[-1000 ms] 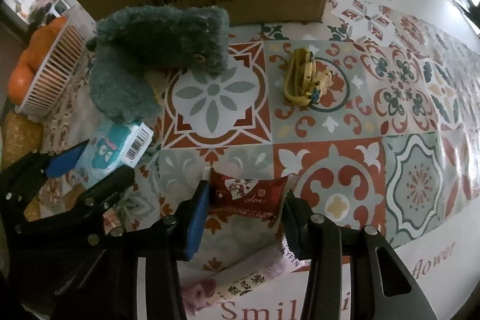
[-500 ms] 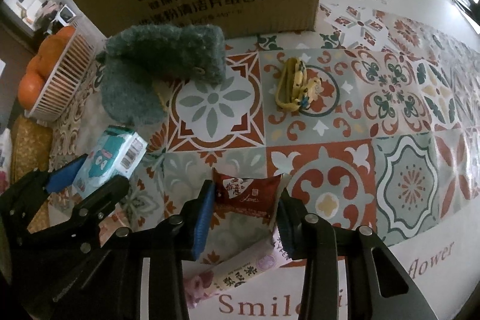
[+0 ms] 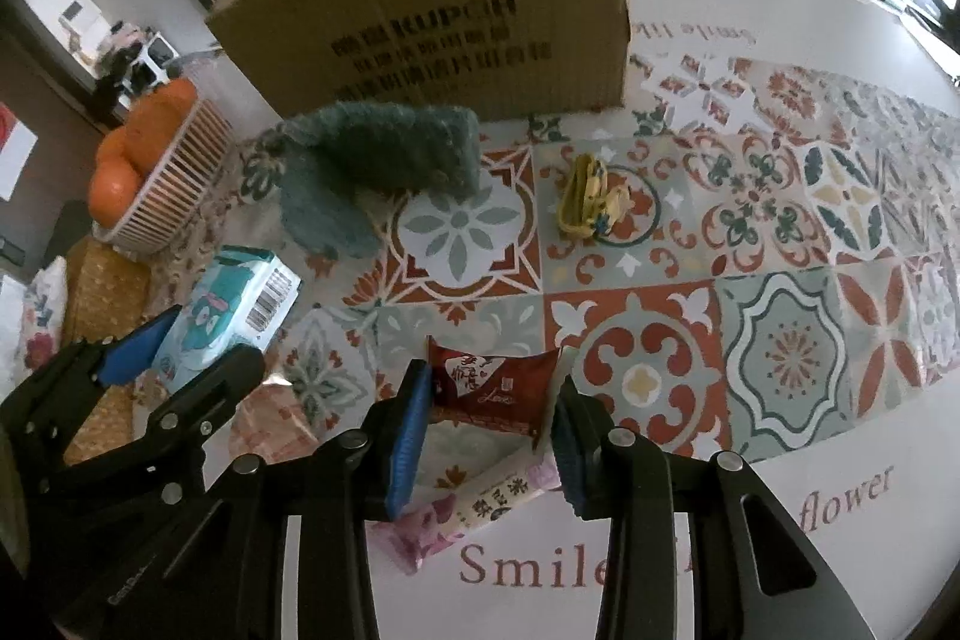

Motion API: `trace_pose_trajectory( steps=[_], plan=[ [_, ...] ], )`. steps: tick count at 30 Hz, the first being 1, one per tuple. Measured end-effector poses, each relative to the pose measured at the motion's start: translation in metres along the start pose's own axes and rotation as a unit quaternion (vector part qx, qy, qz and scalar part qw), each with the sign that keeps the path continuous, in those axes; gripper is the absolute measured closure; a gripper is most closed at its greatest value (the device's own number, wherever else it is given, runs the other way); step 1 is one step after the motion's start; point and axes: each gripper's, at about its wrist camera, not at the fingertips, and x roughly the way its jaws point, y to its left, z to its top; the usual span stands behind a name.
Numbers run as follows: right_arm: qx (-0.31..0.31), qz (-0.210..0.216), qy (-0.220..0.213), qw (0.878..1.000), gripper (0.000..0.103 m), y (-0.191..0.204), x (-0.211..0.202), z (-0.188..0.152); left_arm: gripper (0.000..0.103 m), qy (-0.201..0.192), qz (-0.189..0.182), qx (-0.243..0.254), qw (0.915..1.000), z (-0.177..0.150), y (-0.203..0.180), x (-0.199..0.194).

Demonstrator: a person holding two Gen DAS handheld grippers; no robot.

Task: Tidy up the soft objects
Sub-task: 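Lift both items and carry them over the cardboard box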

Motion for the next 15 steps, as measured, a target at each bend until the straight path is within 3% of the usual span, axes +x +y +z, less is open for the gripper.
trace_pose_trajectory(
  steps=[15],
  plan=[
    [0.007,0.014,-0.051,0.999,0.065,0.004,-0.039,0.015,0.050,-0.064,0.025,-0.015,0.9975,0.026,-0.007,-0.040]
  ],
)
